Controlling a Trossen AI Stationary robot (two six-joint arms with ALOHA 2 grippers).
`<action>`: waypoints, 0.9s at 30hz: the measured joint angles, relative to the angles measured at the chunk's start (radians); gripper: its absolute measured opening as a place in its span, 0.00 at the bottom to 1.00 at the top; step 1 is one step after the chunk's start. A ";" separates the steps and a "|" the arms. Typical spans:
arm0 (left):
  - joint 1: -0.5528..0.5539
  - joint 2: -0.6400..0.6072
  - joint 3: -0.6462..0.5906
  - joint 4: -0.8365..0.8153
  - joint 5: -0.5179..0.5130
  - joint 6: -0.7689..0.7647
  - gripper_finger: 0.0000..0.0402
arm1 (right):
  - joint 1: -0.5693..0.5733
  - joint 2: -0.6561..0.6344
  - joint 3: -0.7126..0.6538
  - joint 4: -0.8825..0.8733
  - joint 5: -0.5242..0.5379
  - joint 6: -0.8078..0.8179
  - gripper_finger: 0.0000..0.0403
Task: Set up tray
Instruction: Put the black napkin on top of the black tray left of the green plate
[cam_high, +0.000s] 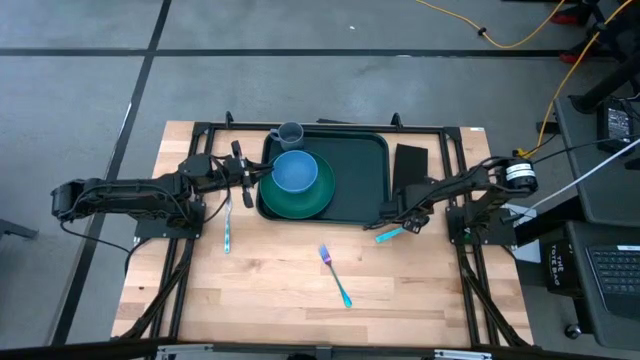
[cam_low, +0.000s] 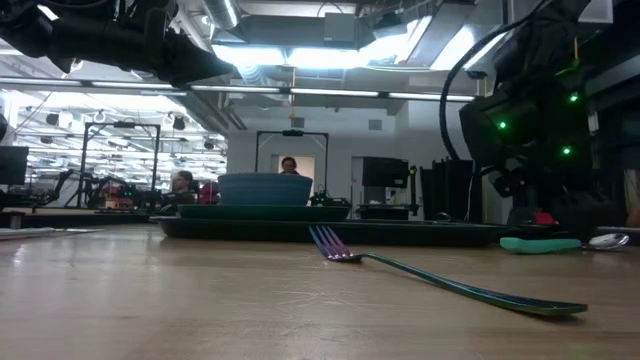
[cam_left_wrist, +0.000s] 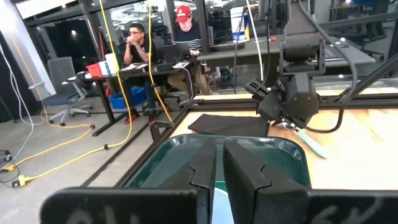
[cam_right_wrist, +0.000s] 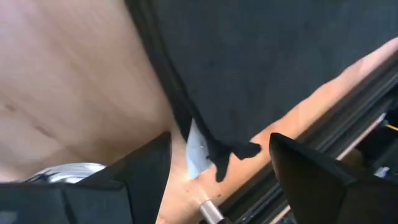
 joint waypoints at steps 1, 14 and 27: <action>0.000 0.000 0.000 0.000 0.000 0.000 0.05 | 0.000 0.009 -0.001 -0.002 0.003 0.003 0.68; 0.000 0.000 0.000 0.000 0.000 -0.001 0.05 | -0.002 0.024 0.040 0.000 0.042 -0.031 0.68; 0.000 0.000 0.000 0.000 0.000 -0.001 0.05 | -0.034 0.077 0.049 -0.001 0.021 -0.067 0.68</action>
